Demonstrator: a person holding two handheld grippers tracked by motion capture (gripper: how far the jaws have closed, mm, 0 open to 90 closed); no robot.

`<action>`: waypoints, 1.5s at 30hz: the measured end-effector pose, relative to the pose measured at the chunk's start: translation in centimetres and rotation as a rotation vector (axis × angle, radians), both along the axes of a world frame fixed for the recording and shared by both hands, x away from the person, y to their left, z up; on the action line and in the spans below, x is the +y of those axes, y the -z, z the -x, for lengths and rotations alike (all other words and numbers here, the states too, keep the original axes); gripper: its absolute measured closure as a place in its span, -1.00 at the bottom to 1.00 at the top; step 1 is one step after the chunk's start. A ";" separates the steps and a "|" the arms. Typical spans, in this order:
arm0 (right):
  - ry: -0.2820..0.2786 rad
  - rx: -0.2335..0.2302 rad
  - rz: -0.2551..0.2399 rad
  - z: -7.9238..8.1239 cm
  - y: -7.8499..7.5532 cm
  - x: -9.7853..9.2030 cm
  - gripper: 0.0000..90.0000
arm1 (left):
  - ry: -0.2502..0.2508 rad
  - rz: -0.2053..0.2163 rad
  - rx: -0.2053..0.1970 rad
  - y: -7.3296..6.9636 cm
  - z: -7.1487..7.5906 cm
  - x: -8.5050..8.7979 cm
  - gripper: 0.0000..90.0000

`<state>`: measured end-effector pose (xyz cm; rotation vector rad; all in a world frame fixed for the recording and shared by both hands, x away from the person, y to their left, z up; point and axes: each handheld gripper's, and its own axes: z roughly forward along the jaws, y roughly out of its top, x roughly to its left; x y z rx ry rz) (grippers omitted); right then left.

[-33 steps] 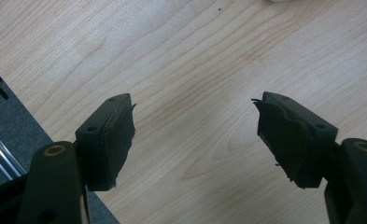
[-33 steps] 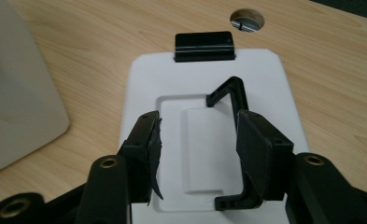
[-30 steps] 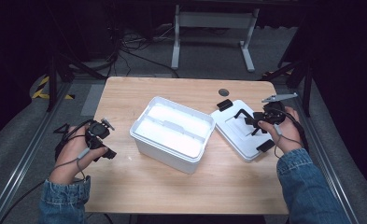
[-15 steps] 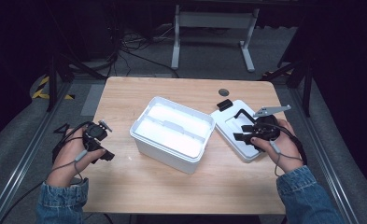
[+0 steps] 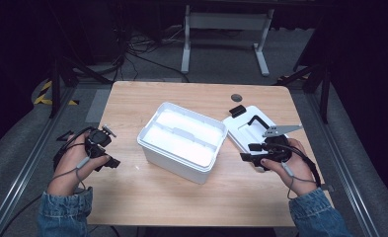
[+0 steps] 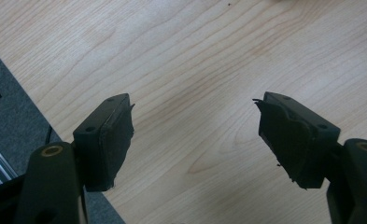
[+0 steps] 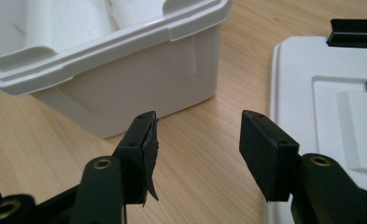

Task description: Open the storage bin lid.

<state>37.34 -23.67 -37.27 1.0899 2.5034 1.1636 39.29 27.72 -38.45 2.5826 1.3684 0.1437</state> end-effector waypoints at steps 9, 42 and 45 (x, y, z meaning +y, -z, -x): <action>-0.032 -0.003 -0.004 1.3 1.8 0.9 0.04 | -0.006 0.002 0.003 0.1 0.0 0.0 -0.40; -0.208 -0.010 0.053 3.7 8.6 5.6 -0.01 | 0.019 -0.022 0.016 0.3 -0.2 -0.8 -0.41; -0.217 -0.011 0.044 3.8 8.8 5.7 -0.01 | 0.020 -0.020 0.018 0.3 -0.2 -0.8 -0.41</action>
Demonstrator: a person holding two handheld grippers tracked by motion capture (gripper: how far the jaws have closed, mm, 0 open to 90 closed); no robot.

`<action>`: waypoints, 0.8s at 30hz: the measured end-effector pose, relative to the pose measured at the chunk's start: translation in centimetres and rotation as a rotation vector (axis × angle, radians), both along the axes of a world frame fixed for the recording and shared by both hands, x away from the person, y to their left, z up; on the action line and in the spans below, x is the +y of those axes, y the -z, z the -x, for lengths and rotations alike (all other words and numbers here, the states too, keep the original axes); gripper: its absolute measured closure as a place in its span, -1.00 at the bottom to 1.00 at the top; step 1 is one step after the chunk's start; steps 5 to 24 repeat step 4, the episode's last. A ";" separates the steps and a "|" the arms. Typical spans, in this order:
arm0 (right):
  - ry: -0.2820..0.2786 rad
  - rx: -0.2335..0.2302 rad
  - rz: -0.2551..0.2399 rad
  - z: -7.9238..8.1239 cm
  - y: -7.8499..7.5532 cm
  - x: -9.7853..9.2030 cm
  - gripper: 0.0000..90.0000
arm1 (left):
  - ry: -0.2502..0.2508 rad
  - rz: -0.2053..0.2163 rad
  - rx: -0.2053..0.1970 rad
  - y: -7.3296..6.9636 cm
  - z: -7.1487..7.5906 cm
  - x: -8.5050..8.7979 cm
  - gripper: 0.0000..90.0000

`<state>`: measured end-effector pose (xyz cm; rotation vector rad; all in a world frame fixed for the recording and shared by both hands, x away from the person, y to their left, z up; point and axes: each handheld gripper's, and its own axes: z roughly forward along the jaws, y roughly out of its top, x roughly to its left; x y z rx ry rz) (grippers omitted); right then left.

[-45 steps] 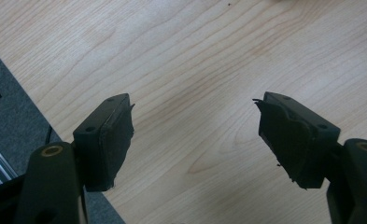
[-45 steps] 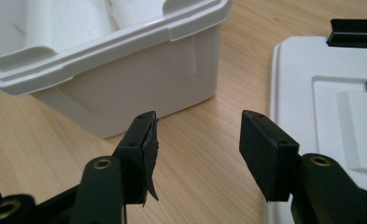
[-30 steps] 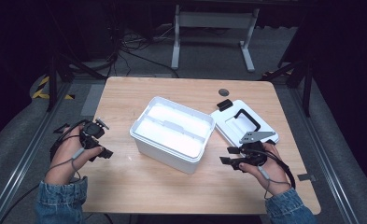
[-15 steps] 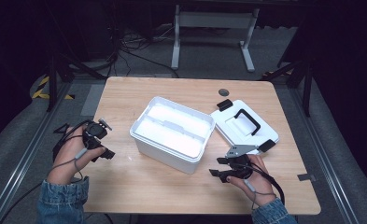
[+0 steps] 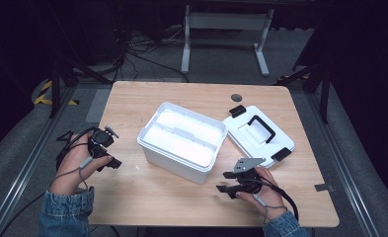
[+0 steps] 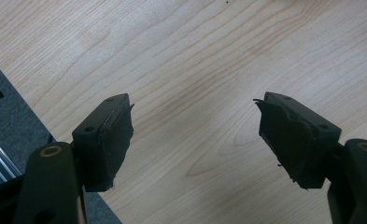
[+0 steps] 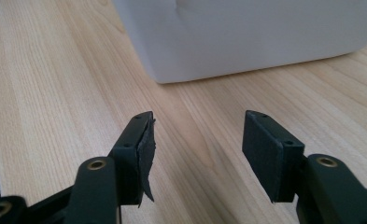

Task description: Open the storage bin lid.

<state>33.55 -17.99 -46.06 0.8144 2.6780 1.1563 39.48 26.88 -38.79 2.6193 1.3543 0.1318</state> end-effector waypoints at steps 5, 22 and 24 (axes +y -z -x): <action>-0.005 -0.021 -0.008 0.1 0.3 0.1 -0.01 | 0.006 -0.001 -0.001 0.0 -0.1 0.0 -0.41; -0.005 -0.021 -0.008 0.1 0.3 0.1 -0.01 | 0.006 -0.001 -0.001 0.0 -0.1 0.0 -0.41; -0.005 -0.021 -0.008 0.1 0.3 0.1 -0.01 | 0.006 -0.001 -0.001 0.0 -0.1 0.0 -0.41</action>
